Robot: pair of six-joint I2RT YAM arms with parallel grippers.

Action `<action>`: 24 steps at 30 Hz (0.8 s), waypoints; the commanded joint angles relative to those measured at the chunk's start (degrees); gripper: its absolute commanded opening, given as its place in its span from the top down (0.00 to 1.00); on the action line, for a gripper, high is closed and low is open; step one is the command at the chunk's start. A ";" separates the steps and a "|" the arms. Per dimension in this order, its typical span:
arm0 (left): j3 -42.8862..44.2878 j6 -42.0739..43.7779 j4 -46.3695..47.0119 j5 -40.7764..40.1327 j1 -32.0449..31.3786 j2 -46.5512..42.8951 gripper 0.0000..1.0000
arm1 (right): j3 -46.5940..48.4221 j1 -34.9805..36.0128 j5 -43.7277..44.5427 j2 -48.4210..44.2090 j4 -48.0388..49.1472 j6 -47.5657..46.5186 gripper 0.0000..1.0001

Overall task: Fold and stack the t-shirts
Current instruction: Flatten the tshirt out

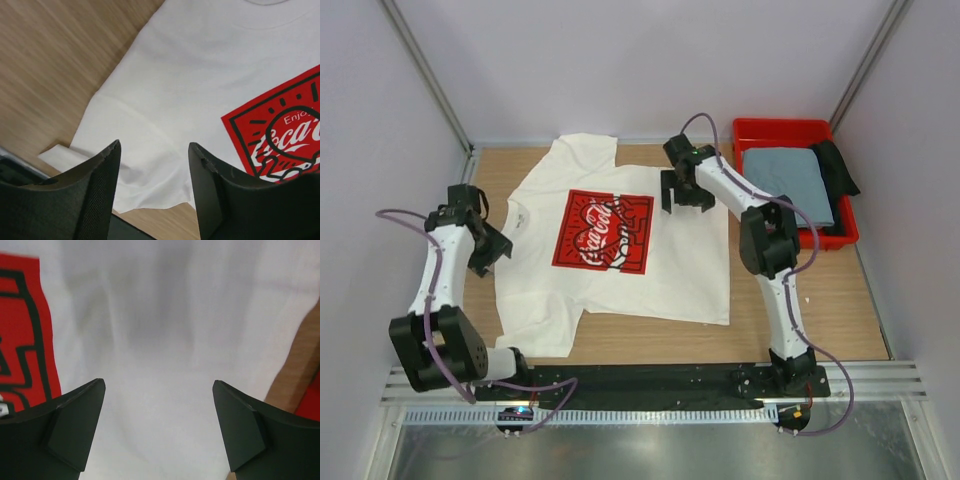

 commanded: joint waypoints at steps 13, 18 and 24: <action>-10.46 4.02 -6.07 4.38 18.00 1.18 0.69 | -43.95 2.87 -17.54 -44.43 10.75 2.49 0.04; -13.27 4.54 -4.13 7.03 18.27 1.61 0.60 | -46.16 1.65 -18.50 -46.37 10.23 2.32 0.04; -14.15 2.88 -1.86 8.95 18.53 7.41 0.55 | -50.29 -0.91 -19.57 -49.09 10.84 3.81 0.04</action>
